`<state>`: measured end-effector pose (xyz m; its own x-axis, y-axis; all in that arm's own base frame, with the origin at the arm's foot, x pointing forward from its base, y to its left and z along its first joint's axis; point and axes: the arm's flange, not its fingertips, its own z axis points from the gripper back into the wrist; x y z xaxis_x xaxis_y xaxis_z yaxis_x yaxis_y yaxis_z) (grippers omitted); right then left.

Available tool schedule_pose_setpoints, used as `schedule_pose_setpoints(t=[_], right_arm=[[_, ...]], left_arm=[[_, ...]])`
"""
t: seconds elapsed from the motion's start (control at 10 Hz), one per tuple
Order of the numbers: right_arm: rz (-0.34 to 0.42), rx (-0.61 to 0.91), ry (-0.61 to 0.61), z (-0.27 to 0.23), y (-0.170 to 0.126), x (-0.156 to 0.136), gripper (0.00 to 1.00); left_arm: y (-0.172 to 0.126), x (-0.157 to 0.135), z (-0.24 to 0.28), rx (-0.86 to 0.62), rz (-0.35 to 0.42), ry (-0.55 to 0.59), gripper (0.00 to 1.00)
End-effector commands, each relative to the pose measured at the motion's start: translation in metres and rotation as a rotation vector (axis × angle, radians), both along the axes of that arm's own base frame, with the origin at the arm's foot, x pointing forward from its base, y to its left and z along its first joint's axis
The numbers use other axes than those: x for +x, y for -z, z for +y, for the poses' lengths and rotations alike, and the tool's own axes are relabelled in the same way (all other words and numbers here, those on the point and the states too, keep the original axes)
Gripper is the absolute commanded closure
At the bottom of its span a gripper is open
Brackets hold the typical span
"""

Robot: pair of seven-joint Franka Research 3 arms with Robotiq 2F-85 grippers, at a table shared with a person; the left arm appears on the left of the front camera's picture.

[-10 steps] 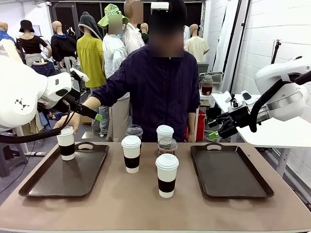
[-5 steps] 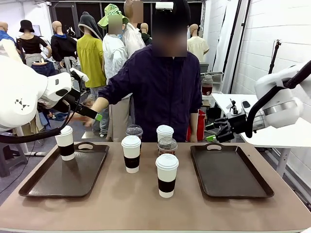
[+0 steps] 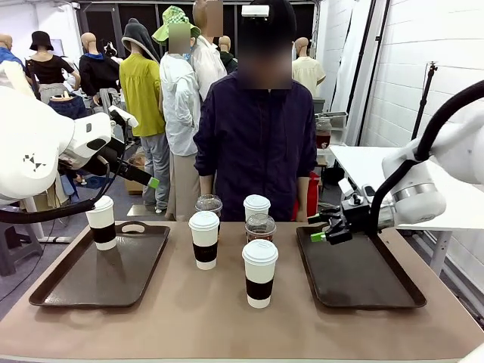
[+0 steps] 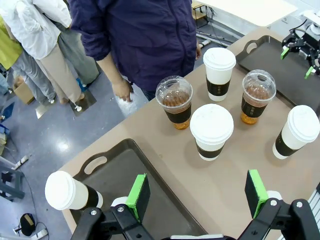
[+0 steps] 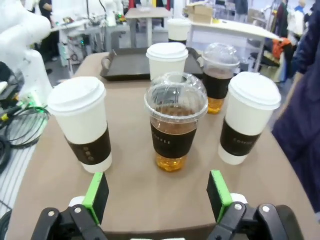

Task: Distribute the coffee onto the tray.
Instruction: Pick up one iced Americano and place it on the right Handle tray.

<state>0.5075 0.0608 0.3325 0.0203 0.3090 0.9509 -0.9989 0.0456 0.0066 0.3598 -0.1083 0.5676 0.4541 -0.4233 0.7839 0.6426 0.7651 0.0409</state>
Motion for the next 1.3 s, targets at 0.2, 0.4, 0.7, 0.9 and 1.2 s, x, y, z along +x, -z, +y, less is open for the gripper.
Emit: schedule_pose_setpoints(t=[0.2, 0.4, 0.7, 0.9, 1.2], right_arm=[[0.054, 0.028, -0.007, 0.013, 0.014, 0.032, 0.0], [0.03, 0.01, -0.03, 0.013, 0.019, 0.026, 0.0], [0.03, 0.01, -0.03, 0.013, 0.019, 0.026, 0.0], [0.03, 0.01, -0.03, 0.013, 0.019, 0.026, 0.0], [0.028, 0.08, -0.015, 0.026, 0.038, 0.037, 0.0]], left_arm=[[0.0, 0.001, 0.002, -0.003, 0.001, 0.0, 0.0], [0.0, 0.001, 0.002, -0.003, 0.001, 0.0, 0.0], [0.0, 0.001, 0.002, -0.003, 0.001, 0.0, 0.0], [0.0, 0.001, 0.002, -0.003, 0.001, 0.0, 0.0], [0.0, 0.001, 0.002, -0.003, 0.001, 0.0, 0.0]])
